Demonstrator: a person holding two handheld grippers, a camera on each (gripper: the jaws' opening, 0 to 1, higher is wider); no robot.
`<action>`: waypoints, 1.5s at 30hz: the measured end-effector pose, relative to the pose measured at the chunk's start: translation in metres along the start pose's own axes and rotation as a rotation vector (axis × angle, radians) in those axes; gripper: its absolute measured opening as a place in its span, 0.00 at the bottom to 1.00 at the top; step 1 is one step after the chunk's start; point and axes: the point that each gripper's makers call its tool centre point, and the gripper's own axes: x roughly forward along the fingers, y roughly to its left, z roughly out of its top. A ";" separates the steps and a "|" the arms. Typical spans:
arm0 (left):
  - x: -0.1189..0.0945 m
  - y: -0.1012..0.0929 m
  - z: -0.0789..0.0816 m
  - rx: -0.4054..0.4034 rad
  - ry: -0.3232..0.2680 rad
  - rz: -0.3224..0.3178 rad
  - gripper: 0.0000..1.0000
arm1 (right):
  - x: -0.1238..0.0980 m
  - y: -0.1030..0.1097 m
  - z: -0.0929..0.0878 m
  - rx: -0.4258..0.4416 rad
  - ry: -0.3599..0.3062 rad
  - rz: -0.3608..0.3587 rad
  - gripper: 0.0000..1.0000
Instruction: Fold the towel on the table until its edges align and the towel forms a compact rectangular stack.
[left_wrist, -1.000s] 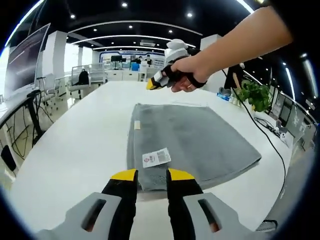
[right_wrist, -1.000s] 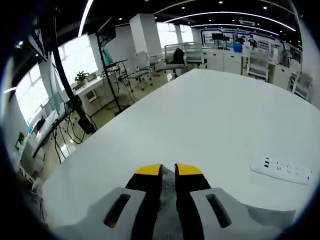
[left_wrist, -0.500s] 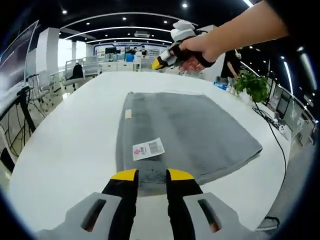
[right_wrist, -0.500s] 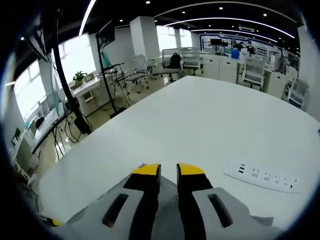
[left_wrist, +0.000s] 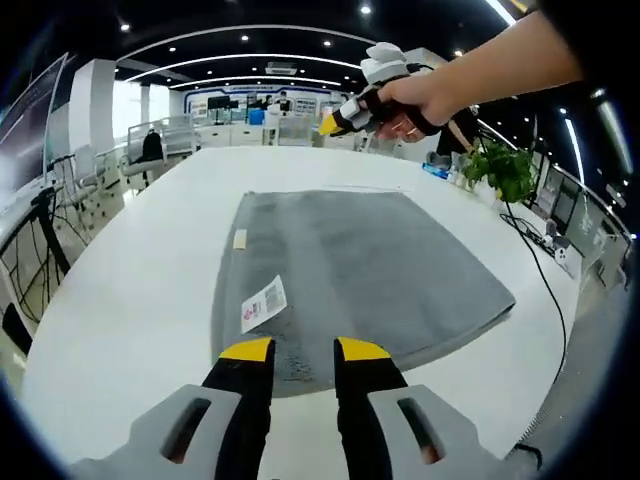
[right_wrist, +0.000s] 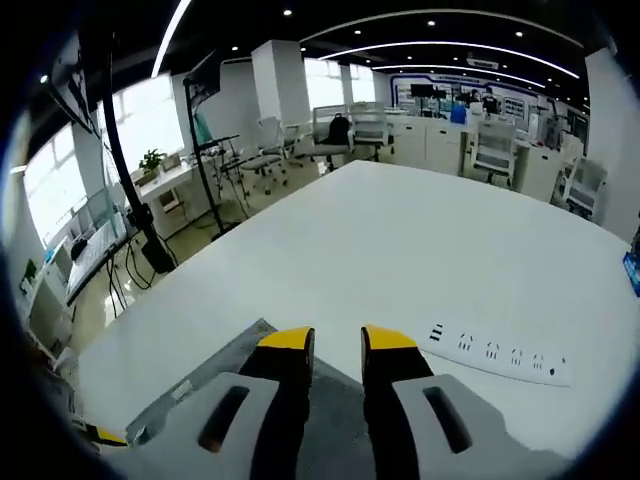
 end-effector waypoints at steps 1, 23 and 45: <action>-0.001 -0.005 0.004 0.004 -0.008 -0.006 0.24 | -0.003 -0.001 0.000 0.002 -0.001 -0.002 0.20; 0.001 -0.073 0.037 0.068 -0.049 -0.052 0.37 | -0.070 -0.058 -0.028 0.024 -0.014 -0.008 0.34; 0.012 -0.184 0.048 0.150 -0.032 -0.178 0.40 | -0.123 -0.124 -0.071 0.052 0.011 -0.043 0.35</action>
